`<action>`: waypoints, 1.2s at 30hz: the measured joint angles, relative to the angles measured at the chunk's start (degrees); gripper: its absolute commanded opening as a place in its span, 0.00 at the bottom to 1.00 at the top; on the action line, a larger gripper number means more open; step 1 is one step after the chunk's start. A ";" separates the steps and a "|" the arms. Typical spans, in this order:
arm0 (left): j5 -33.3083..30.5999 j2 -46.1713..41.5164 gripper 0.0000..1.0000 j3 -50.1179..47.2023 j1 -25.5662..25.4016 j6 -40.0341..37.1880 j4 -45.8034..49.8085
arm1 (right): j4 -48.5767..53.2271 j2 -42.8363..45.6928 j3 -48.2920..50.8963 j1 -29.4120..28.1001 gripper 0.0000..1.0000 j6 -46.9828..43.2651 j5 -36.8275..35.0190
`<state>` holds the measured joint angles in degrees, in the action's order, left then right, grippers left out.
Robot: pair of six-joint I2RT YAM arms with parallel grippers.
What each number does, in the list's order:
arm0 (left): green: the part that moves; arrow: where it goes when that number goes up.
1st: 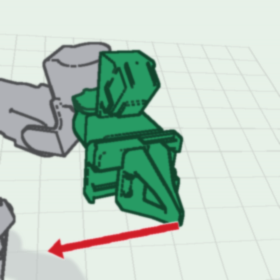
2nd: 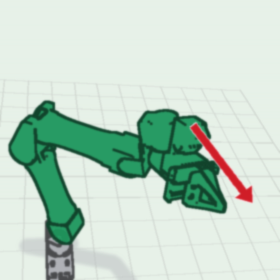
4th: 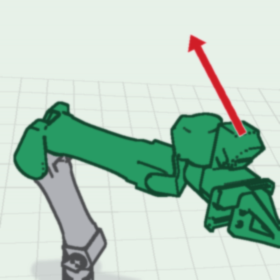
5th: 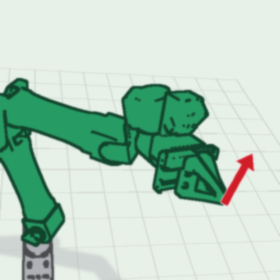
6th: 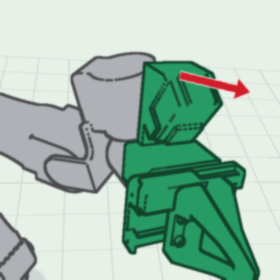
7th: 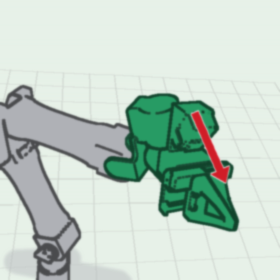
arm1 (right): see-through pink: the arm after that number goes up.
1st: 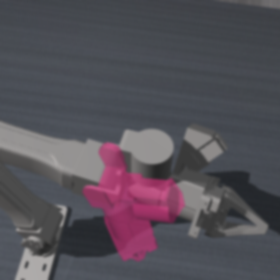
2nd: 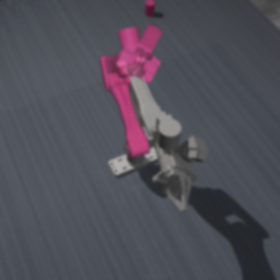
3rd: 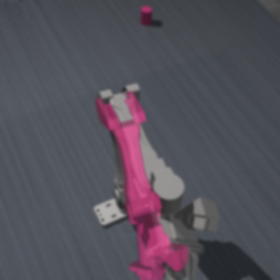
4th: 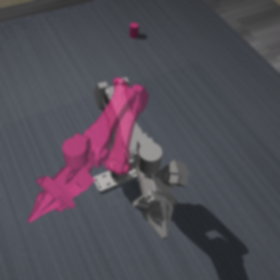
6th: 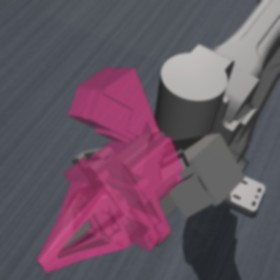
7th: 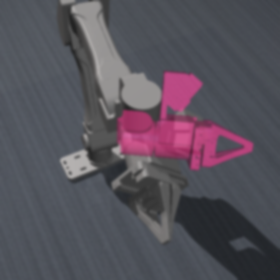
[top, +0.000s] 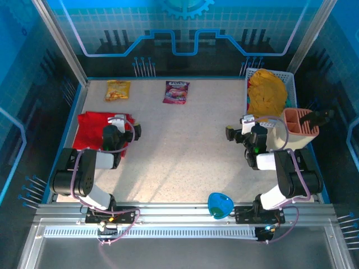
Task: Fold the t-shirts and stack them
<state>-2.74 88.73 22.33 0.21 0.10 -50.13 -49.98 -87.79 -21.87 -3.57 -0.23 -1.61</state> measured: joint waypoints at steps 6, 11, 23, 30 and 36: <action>0.00 0.00 0.99 0.00 0.00 -0.02 0.00 | 0.00 0.00 0.00 0.00 1.00 0.00 0.22; 0.00 0.00 0.99 0.00 0.00 -0.02 0.00 | 0.00 0.00 0.00 0.00 1.00 0.00 0.22; 0.00 0.00 0.99 0.00 0.00 -0.02 0.00 | 0.00 0.00 0.00 0.26 1.00 0.02 0.59; -0.74 -3.87 0.99 1.60 -0.66 -0.09 8.17 | 1.49 3.91 0.68 -4.46 1.00 -2.03 -7.13; -1.27 -12.28 0.99 12.57 -0.96 4.74 24.57 | 16.35 12.83 -5.92 -12.26 1.00 -1.07 -17.97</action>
<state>-4.01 76.44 34.89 -0.75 4.84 -25.56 -33.63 -74.96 -27.79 -15.84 -1.30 -19.57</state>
